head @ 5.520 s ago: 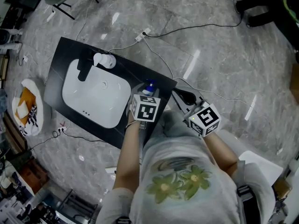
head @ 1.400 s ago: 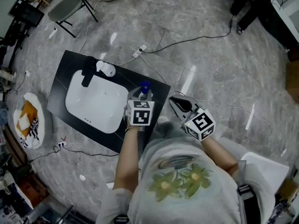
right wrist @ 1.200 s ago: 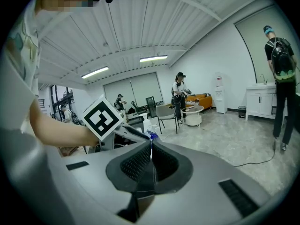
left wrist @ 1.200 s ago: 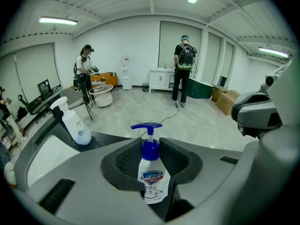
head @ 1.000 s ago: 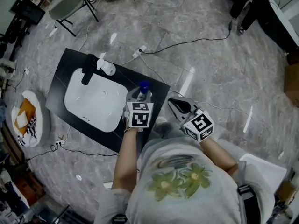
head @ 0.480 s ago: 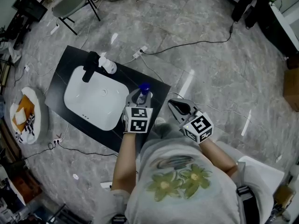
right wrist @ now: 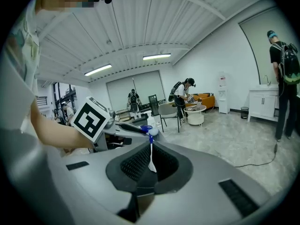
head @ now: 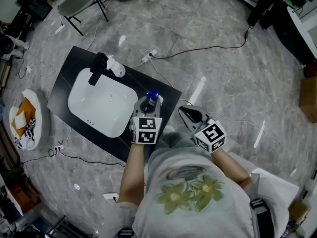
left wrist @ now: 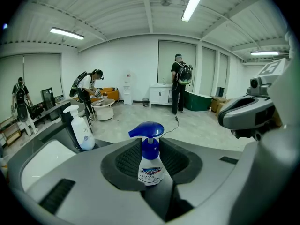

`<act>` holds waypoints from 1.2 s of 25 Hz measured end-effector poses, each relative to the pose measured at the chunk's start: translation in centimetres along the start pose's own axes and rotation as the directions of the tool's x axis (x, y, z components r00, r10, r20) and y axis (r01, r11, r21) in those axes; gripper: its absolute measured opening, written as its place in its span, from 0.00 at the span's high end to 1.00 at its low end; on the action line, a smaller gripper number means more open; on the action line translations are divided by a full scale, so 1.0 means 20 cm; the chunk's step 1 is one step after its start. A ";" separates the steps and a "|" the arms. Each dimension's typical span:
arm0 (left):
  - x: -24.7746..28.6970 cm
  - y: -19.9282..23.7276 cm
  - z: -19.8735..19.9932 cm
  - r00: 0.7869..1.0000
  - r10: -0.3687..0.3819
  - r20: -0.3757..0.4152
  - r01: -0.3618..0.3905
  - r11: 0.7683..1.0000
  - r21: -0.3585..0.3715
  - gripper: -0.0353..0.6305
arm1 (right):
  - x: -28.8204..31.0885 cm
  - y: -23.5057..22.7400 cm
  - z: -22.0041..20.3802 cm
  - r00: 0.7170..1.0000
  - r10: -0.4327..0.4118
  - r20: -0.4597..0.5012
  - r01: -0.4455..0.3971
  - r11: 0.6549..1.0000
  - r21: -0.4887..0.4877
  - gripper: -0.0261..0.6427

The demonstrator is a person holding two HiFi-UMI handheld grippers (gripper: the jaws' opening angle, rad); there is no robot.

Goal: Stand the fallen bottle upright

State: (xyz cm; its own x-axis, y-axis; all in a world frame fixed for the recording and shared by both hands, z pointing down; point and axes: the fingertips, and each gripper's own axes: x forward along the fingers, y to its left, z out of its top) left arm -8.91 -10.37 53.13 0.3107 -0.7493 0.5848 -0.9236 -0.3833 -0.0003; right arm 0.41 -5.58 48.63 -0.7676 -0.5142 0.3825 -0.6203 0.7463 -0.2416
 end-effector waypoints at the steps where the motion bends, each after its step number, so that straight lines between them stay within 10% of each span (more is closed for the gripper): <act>1: 0.00 0.00 0.00 1.000 0.001 0.003 -0.001 1.000 -0.002 0.75 | 0.00 0.00 0.00 1.000 0.001 -0.001 -0.001 1.000 0.000 0.90; 30: -0.08 -0.01 -0.04 0.996 0.016 0.089 -0.013 1.000 -0.029 0.75 | 0.02 0.05 0.00 1.000 0.029 -0.009 -0.029 1.000 -0.010 0.90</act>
State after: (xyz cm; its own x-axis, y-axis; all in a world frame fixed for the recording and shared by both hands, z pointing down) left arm -9.45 -8.72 52.92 0.3150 -0.8002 0.5103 -0.9337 -0.3578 0.0152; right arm -0.46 -5.07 48.52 -0.7837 -0.4887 0.3833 -0.5962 0.7649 -0.2438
